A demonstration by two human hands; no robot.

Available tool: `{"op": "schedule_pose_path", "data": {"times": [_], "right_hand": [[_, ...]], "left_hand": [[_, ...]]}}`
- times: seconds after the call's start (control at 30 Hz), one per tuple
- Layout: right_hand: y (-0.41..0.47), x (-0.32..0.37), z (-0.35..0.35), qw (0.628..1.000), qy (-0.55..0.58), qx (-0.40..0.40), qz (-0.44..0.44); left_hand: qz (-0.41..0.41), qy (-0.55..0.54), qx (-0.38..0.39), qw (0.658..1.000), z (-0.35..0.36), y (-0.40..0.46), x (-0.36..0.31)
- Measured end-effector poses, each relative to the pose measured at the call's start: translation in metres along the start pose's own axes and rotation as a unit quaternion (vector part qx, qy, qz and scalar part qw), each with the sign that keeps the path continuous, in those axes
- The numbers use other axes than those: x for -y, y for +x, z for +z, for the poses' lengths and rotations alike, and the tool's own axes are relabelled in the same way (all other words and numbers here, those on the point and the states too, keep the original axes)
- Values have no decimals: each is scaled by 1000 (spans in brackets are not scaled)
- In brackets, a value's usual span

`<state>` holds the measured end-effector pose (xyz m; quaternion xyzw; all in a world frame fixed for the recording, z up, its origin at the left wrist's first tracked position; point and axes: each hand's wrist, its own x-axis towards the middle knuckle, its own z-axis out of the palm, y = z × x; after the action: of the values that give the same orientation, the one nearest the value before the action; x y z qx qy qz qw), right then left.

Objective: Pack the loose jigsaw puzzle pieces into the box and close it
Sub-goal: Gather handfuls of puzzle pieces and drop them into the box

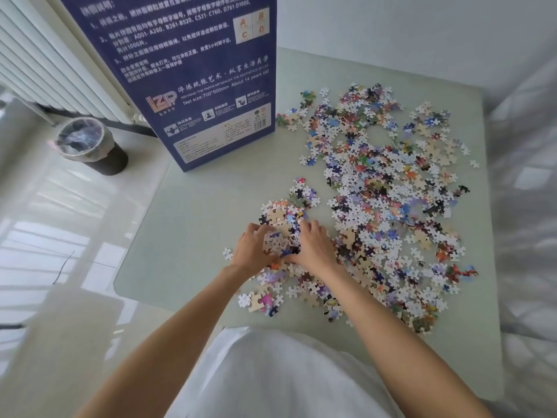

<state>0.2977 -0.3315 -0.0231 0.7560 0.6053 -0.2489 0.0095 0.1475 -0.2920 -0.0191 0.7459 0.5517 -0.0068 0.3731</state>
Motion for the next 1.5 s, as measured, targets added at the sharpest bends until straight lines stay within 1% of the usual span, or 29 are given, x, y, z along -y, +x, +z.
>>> {"op": "schedule_pose_path", "data": {"times": [0.27,0.4,0.5,0.6,0.77,0.87,0.93,1.0,1.1,1.3,1.37,1.5], "right_hand": [[-5,2,-9,994,105,-8,10],[-8,2,-11,995,95,3,-10],[-9,6,-11,996,90,10,-7],[-10,7,-11,994,113,6,6],[-14,1,-19,986,157,-36,46],[-16,1,-24,984,161,-49,59],[-16,2,-26,983,160,-58,67],[-18,2,-27,983,154,-64,72],[-20,4,-29,987,132,-60,73],[-19,5,-29,996,48,-57,54],[-18,5,-28,995,38,-73,52],[-15,8,-38,985,85,-139,53]], "left_hand": [[-34,-12,0,999,-2,-9,1],[-52,-25,-5,998,-6,-6,0],[-43,-26,-1,999,-8,-1,4],[-34,-46,0,998,-12,3,9],[-2,-44,-14,999,-21,3,17],[15,-33,25,999,-30,2,26],[38,-6,55,998,-33,2,29],[57,24,68,996,-35,2,30],[73,46,64,994,-32,7,32],[79,76,56,992,-38,18,30],[79,70,57,993,-41,21,32],[60,12,29,998,-48,20,34]]}}
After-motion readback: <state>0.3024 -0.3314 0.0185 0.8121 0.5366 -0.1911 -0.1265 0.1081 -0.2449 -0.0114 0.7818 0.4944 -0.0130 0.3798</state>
